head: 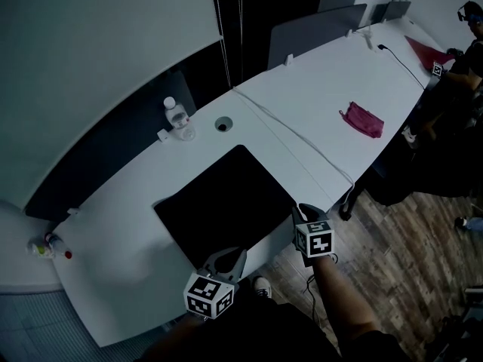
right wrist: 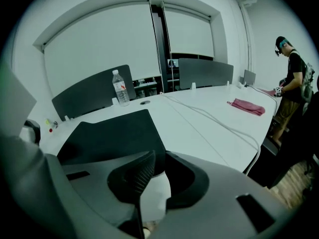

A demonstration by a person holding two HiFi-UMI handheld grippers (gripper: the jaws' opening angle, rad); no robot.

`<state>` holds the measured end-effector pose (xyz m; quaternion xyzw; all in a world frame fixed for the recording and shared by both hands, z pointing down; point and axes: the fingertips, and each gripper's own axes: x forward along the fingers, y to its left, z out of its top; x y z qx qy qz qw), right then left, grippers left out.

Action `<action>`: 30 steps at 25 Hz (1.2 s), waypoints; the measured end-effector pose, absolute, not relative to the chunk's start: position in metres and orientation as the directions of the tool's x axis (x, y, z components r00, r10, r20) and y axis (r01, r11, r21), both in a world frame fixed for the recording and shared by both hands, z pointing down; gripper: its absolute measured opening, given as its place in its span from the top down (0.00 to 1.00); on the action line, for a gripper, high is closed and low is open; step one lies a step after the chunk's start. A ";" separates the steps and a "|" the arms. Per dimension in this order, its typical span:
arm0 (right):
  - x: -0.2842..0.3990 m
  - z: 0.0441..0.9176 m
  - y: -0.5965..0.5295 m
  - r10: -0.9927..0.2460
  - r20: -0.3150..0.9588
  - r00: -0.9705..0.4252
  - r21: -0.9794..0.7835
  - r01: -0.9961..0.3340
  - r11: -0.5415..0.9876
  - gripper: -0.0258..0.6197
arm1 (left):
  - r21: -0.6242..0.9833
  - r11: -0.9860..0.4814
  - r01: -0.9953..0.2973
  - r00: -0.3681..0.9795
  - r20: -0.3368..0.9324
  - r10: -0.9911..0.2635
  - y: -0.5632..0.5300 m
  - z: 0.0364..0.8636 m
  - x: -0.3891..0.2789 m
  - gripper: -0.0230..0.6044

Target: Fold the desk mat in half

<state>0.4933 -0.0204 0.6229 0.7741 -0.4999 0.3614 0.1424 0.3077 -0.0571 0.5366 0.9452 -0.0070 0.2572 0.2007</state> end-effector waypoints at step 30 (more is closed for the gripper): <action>0.280 0.514 -0.009 -0.899 0.429 -0.087 -0.341 -0.937 -0.072 0.92 | 0.252 -0.878 -0.407 0.853 0.449 -0.266 -0.031 0.481 0.139 0.95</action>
